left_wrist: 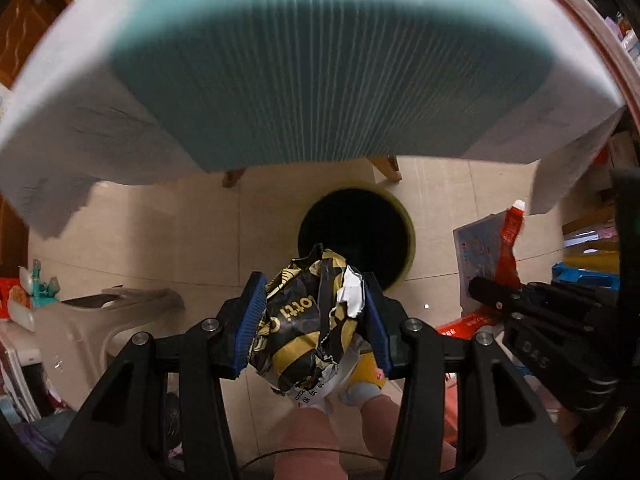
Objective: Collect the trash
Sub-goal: 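Carry both items down to the black bin and open both tools, then raise both tools back above the table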
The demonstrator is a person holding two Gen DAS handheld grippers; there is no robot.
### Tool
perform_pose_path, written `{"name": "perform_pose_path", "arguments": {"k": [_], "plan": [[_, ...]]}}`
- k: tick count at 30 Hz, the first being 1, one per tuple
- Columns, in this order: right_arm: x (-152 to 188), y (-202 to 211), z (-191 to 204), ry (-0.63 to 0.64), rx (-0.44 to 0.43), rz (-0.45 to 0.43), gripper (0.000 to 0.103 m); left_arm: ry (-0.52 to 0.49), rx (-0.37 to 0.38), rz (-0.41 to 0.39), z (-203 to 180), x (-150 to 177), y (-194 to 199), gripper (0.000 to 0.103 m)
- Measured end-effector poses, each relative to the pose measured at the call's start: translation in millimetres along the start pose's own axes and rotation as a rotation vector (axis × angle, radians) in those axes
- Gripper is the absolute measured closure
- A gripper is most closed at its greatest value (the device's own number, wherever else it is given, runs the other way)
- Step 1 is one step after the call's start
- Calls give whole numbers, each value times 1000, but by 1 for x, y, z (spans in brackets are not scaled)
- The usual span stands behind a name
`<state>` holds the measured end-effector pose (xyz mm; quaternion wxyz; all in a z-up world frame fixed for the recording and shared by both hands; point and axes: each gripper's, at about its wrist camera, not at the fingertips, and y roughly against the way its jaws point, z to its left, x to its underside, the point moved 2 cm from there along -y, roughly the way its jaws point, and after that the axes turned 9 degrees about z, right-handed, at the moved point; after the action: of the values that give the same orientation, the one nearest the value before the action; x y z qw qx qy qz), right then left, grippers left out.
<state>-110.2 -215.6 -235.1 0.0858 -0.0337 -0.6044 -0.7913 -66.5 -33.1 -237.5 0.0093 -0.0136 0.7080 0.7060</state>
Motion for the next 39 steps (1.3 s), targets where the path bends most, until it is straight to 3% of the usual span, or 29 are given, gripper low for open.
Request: {"name": "perform_pose_path", "arguments": {"k": [9,14,16,20,22,30,39], "plan": [[-38,-149,-35,23,96,-45,95,-16,3,-27,-19,-20,-146,58],[-60,-204,-36,40,125,-56,93,-16,24,-57,-24,-24,-190,53],[-71,-219,-35,37,130,-55,87,-12,28,-56,-25,-19,-202,50],[-81,-227,-46,11,89,-103,47,-15,33,-30,-27,-19,-220,33],[-85,-228,-49,-4,79,-118,40,-10,25,-36,-24,-21,-222,33],[-79,-213,-55,-89,38,-110,40,26,52,-84,-15,-5,-194,33],[-30,-119,-24,-100,36,-139,40,36,57,-139,9,7,-101,33]]}}
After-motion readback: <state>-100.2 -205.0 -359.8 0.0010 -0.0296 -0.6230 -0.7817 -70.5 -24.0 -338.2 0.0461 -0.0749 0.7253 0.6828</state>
